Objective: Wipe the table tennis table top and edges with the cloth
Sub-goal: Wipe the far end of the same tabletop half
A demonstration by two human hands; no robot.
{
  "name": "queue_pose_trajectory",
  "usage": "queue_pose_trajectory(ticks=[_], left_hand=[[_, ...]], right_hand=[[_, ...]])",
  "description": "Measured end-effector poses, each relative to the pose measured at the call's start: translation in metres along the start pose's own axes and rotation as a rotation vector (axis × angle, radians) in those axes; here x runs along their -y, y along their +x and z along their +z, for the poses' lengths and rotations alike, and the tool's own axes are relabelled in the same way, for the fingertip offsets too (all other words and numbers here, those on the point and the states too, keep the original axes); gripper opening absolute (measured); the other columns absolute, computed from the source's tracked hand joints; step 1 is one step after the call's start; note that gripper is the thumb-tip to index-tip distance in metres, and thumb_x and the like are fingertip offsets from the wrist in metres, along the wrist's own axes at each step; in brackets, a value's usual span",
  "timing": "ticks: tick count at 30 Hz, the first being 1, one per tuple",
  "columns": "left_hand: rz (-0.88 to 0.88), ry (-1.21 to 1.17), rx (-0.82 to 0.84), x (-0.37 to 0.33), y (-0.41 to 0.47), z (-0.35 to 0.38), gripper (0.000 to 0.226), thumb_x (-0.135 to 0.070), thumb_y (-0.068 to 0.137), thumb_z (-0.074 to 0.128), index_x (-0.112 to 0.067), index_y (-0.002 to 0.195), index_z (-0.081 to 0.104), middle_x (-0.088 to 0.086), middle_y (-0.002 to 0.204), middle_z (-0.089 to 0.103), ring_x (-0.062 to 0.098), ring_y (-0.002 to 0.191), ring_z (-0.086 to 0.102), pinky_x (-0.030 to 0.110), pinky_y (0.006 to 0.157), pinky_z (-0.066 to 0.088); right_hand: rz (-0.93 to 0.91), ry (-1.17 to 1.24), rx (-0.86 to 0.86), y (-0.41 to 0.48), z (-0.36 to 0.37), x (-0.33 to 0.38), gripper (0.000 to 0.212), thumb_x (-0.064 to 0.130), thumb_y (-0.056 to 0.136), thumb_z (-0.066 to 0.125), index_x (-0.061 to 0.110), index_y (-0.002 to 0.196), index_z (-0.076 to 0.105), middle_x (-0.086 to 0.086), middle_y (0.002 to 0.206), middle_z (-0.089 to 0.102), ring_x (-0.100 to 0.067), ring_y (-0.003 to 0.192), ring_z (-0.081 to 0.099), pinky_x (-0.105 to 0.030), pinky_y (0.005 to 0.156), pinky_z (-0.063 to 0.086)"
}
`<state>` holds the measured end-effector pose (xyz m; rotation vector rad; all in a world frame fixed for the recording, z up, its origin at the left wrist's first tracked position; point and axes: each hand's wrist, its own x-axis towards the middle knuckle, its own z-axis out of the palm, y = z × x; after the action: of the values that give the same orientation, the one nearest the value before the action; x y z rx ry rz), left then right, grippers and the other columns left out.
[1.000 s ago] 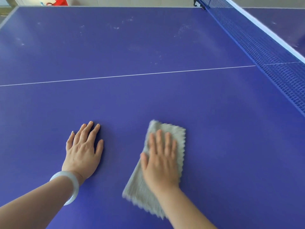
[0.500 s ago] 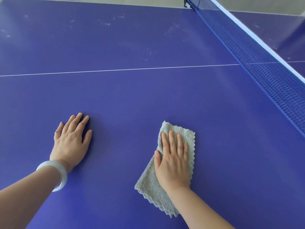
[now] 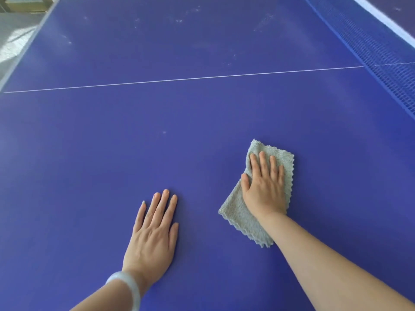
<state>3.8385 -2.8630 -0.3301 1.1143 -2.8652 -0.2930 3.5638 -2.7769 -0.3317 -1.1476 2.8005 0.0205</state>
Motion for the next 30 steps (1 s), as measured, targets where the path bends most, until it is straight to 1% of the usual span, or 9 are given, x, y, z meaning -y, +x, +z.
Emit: queue_pose_trajectory(ticks=[4, 10, 12, 15, 18, 22, 25, 27, 30], left_hand=[[-0.015, 0.041, -0.009, -0.002, -0.001, 0.001, 0.058, -0.032, 0.100, 0.020, -0.015, 0.156, 0.025, 0.002, 0.163, 0.020, 0.020, 0.151, 0.017, 0.044, 0.121, 0.010], [0.002, 0.005, 0.019, 0.001, -0.001, -0.001, 0.059, -0.029, 0.100, 0.014, -0.015, 0.156, 0.024, 0.001, 0.164, 0.017, 0.018, 0.152, 0.012, 0.042, 0.123, 0.006], [-0.005, -0.002, 0.029, 0.003, -0.001, 0.000, 0.061, -0.031, 0.099, 0.008, -0.018, 0.158, 0.017, -0.002, 0.165, 0.010, 0.016, 0.153, 0.005, 0.041, 0.124, 0.003], [-0.016, -0.007, 0.023, 0.003, -0.001, 0.001, 0.063, -0.032, 0.098, 0.004, -0.020, 0.158, 0.014, -0.003, 0.166, 0.006, 0.015, 0.153, 0.000, 0.041, 0.124, -0.001], [-0.019, -0.021, 0.007, 0.002, 0.000, -0.001, 0.064, -0.034, 0.097, 0.003, -0.020, 0.158, 0.015, -0.003, 0.165, 0.008, 0.015, 0.153, 0.002, 0.040, 0.124, -0.002], [-0.010, -0.043, -0.017, 0.005, 0.001, 0.001, 0.055, -0.029, 0.104, 0.015, -0.023, 0.159, 0.010, -0.005, 0.166, 0.002, 0.013, 0.153, -0.004, 0.037, 0.123, -0.008], [0.003, -0.101, -0.036, 0.007, -0.001, 0.001, 0.053, -0.024, 0.106, 0.022, -0.023, 0.158, 0.012, -0.006, 0.165, 0.003, 0.011, 0.152, -0.005, 0.035, 0.123, -0.009], [0.011, -0.111, -0.046, 0.008, -0.001, 0.002, 0.054, -0.021, 0.106, 0.021, -0.023, 0.159, 0.012, -0.006, 0.165, 0.003, 0.011, 0.152, -0.004, 0.034, 0.123, -0.009], [0.007, -0.113, -0.062, 0.008, -0.002, 0.003, 0.055, -0.020, 0.105, 0.020, -0.023, 0.159, 0.011, -0.007, 0.166, 0.001, 0.011, 0.152, -0.007, 0.033, 0.122, -0.011]], right_hand=[[0.057, 0.054, -0.015, -0.028, 0.002, 0.041, 0.069, 0.051, 0.102, 0.018, 0.017, 0.161, 0.005, -0.009, 0.168, -0.003, -0.035, 0.154, -0.005, -0.054, 0.123, -0.001], [-0.704, 0.079, 0.013, -0.104, 0.012, 0.041, 0.062, 0.047, 0.100, 0.036, 0.020, 0.156, 0.032, -0.002, 0.165, 0.022, -0.027, 0.154, 0.014, -0.051, 0.123, 0.018], [-0.565, 0.043, -0.062, -0.083, 0.008, -0.010, 0.059, 0.042, 0.101, 0.034, 0.018, 0.154, 0.036, -0.004, 0.163, 0.029, -0.028, 0.153, 0.020, -0.050, 0.122, 0.020], [-0.039, 0.007, 0.008, -0.051, -0.004, -0.063, 0.062, 0.045, 0.104, 0.023, 0.020, 0.160, 0.016, -0.004, 0.168, 0.010, -0.026, 0.155, 0.005, -0.046, 0.125, 0.006], [0.191, 0.055, -0.027, -0.064, 0.000, -0.020, 0.062, 0.043, 0.105, 0.022, 0.016, 0.160, 0.013, -0.009, 0.168, 0.009, -0.034, 0.154, 0.006, -0.052, 0.124, 0.007], [-0.261, 0.091, -0.118, -0.137, 0.020, 0.085, 0.064, 0.044, 0.101, 0.029, 0.013, 0.156, 0.031, -0.011, 0.164, 0.024, -0.036, 0.152, 0.016, -0.055, 0.123, 0.014], [-0.626, 0.084, -0.058, -0.169, 0.026, 0.085, 0.061, 0.046, 0.104, 0.030, 0.018, 0.157, 0.029, -0.002, 0.166, 0.019, -0.027, 0.154, 0.013, -0.050, 0.122, 0.017], [-0.649, 0.080, -0.069, -0.155, 0.023, 0.046, 0.059, 0.045, 0.102, 0.032, 0.020, 0.156, 0.034, -0.001, 0.165, 0.025, -0.025, 0.153, 0.021, -0.050, 0.120, 0.022], [-0.280, 0.063, -0.107, -0.122, 0.013, -0.027, 0.066, 0.046, 0.099, 0.024, 0.012, 0.153, 0.037, -0.009, 0.161, 0.031, -0.032, 0.149, 0.028, -0.051, 0.120, 0.023]])
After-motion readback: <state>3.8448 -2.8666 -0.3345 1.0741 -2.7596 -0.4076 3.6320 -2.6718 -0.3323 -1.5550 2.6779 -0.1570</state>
